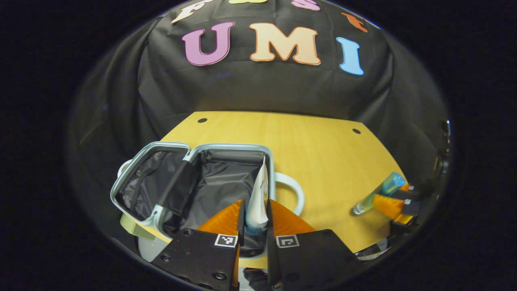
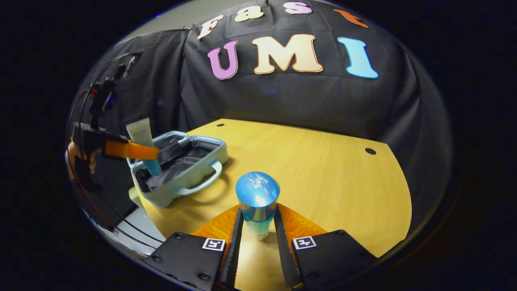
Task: First open the suitcase, pack the skin care products into it, and then close the suitcase.
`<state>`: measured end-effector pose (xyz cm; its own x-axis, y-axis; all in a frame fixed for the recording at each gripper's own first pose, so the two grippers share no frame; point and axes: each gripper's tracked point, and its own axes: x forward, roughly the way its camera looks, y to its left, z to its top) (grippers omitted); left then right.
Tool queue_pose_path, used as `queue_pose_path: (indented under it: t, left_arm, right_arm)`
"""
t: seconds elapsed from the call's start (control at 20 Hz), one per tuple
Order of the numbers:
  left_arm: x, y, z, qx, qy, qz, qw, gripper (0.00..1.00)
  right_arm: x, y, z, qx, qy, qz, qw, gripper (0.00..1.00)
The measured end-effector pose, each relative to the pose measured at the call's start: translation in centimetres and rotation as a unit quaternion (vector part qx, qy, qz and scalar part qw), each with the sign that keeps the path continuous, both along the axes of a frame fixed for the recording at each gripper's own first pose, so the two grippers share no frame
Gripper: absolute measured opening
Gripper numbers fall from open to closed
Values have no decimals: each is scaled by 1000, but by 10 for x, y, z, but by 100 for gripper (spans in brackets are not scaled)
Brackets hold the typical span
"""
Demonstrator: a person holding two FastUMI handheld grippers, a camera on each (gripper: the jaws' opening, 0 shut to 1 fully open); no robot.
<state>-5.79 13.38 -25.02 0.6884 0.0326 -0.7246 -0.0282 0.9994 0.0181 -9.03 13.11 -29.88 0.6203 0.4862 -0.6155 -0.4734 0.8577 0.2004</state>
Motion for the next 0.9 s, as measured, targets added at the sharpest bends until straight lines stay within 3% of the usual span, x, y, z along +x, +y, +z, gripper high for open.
queue_pose_path:
  t: [0.3, 0.65, 0.9]
  left_arm:
    - [3, 58, -42, -2, 74, 4, 997, 20]
    - [-6, 75, -94, -28, 153, -9, 988, 20]
    - [12, 80, -99, -46, 133, -21, 990, 25]
  right_arm:
    - [-3, 75, 43, 58, 28, 11, 998, 45]
    - [-22, 156, 60, 100, 87, 43, 990, 44]
    - [-21, 185, 51, 87, 101, 50, 990, 46]
